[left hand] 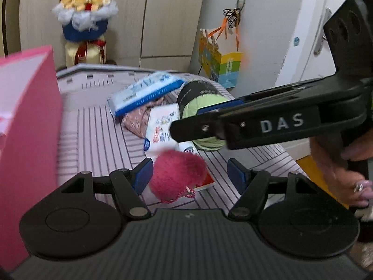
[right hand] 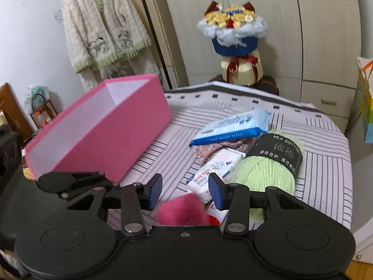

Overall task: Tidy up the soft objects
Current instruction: 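Move the left tool to the pink fluffy heart plush and grasp it, then lift the pink plush with the left gripper while the right gripper grasps the white tissue pack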

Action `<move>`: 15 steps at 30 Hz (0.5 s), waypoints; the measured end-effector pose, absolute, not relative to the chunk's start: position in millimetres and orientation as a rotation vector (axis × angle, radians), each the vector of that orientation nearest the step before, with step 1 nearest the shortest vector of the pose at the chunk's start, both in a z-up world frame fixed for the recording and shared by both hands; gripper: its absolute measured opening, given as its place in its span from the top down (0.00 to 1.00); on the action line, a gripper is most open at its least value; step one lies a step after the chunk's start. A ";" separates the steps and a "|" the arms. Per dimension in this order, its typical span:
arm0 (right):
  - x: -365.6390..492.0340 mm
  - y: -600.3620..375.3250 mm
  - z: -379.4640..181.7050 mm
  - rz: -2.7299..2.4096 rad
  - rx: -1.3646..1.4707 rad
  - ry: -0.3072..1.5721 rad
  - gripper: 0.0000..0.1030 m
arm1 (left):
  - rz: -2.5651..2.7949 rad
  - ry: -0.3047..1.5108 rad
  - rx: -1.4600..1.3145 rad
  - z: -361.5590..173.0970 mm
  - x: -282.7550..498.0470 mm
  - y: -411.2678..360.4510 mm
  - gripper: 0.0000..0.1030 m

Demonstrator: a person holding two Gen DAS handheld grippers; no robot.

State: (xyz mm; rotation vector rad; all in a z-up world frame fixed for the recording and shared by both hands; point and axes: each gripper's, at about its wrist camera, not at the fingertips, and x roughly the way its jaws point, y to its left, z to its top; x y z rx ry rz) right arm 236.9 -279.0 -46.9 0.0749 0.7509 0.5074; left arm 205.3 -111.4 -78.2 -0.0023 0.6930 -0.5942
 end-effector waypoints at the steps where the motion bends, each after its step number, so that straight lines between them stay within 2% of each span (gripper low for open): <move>1: 239.9 -278.9 -50.1 0.502 0.080 0.758 0.52 | -0.589 0.698 -0.010 -81.8 208.2 -112.4 0.33; 5: 249.2 -278.8 -60.6 0.491 0.086 0.779 0.52 | -0.577 0.690 -0.009 -93.3 211.3 -114.5 0.33; 8: 252.0 -276.2 -63.1 0.495 0.080 0.786 0.52 | -0.589 0.718 -0.004 -99.6 212.7 -113.4 0.38; 10: 255.7 -273.4 -65.2 0.499 0.080 0.796 0.52 | -0.593 0.732 -0.018 -102.8 213.6 -111.4 0.52; 15: 260.8 -262.9 -71.3 0.444 0.027 0.816 0.47 | -0.593 0.709 -0.036 -105.7 207.8 -107.1 0.60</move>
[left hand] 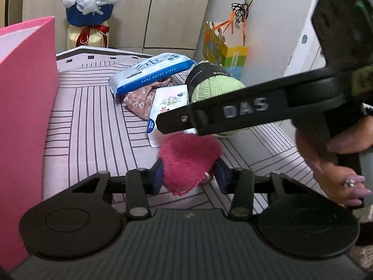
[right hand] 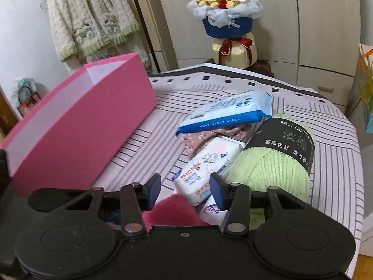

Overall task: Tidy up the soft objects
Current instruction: 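Lift the pink plush with the left gripper while the right gripper grasps the white tissue pack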

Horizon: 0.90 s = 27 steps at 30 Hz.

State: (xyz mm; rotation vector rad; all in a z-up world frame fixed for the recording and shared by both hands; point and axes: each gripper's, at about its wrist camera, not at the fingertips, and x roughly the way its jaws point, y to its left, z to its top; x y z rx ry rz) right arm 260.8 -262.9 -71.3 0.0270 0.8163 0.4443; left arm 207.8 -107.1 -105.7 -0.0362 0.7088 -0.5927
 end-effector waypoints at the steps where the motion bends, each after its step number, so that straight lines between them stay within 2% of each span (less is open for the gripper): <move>1: 261.2 -261.7 -72.0 0.439 0.022 0.819 0.46 | -0.596 0.707 -0.036 -105.6 204.6 -106.5 0.60; 8: 267.2 -246.4 -75.2 0.400 -0.040 0.841 0.30 | -0.569 0.681 -0.018 -101.1 189.7 -100.3 0.60; 17: 272.1 -229.2 -83.5 0.313 -0.136 0.814 0.20 | -0.579 0.689 -0.029 -106.2 185.8 -93.1 0.60; 24: 269.3 -215.1 -96.1 0.235 -0.263 0.744 0.17 | -0.585 0.687 -0.030 -107.1 182.9 -88.3 0.60; 25: 268.8 -215.2 -97.3 0.227 -0.270 0.735 0.18 | -0.586 0.686 -0.029 -107.5 182.6 -87.8 0.60; 27: 264.6 -217.4 -98.1 0.212 -0.284 0.704 0.27 | -0.588 0.686 -0.029 -107.7 183.3 -87.4 0.60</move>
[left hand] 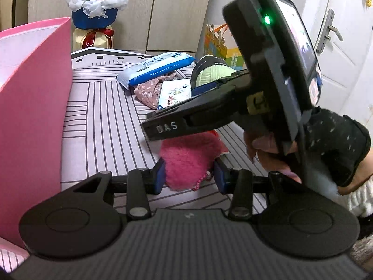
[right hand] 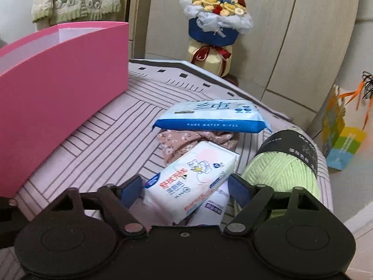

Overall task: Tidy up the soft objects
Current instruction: 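Lift the pink plush with the left gripper while the right gripper grasps the white tissue pack, then carry the pink plush and tissue pack over the box with both grippers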

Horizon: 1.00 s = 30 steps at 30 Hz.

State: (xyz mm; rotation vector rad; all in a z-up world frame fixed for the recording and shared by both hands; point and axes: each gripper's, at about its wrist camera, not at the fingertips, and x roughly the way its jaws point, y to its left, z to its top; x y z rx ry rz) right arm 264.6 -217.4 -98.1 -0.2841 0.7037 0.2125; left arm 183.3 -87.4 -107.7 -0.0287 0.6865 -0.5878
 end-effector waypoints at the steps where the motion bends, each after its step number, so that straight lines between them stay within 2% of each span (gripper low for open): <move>1: 262.2 -218.6 -97.6 0.210 -0.295 0.694 0.33 | -0.589 0.687 -0.029 -107.7 183.3 -86.9 0.60; 10: 237.5 -233.6 -89.3 0.264 -0.219 0.672 0.39 | -0.592 0.688 -0.049 -106.5 177.6 -80.5 0.60; 30: 162.5 -259.5 -77.3 0.311 -0.081 0.617 0.39 | -0.568 0.653 -0.088 -91.3 146.6 -52.8 0.60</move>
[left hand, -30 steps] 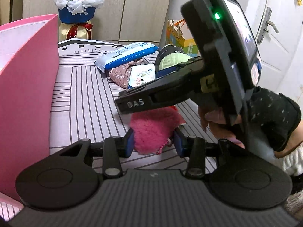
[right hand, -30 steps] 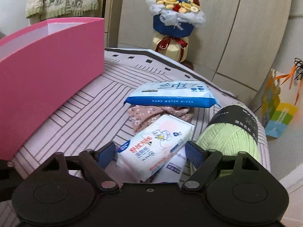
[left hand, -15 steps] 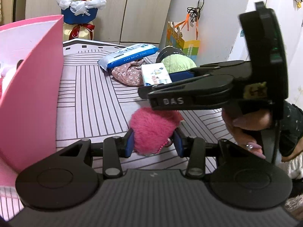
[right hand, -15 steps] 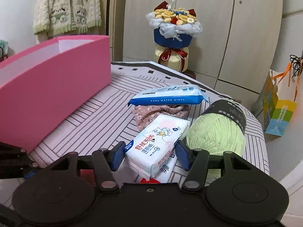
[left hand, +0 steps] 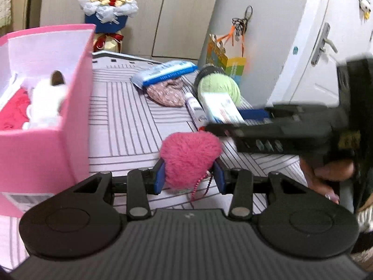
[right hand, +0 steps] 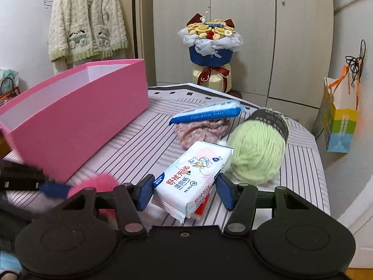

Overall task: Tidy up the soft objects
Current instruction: 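Carry the pink plush and tissue pack over the box with both grippers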

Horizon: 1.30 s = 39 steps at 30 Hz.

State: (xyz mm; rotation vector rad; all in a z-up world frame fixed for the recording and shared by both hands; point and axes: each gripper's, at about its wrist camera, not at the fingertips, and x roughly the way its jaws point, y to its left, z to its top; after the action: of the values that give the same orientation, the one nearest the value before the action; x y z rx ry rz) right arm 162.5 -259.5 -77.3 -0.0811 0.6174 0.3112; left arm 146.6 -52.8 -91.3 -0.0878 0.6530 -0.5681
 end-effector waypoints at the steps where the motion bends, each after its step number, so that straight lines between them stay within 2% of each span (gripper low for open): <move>1: 157.4 -258.9 -77.4 0.313 -0.081 0.618 0.39 | -0.569 0.648 -0.092 -88.6 145.4 -49.1 0.60; 19: 74.6 -231.4 -35.2 0.515 -0.068 0.661 0.39 | -0.630 0.717 -0.076 -63.2 92.5 -2.7 0.60; 31: 59.9 -177.5 -0.1 0.671 -0.148 0.575 0.39 | -0.571 0.614 -0.009 -12.5 57.2 39.1 0.60; 39: 94.0 -148.4 20.9 0.724 -0.120 0.505 0.39 | -0.475 0.542 0.020 12.8 69.4 75.1 0.60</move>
State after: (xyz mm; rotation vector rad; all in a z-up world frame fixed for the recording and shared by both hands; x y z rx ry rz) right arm 94.0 -148.4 20.9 -0.1198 0.5053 0.7241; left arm 69.4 75.1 12.8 0.0201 0.5421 -0.4748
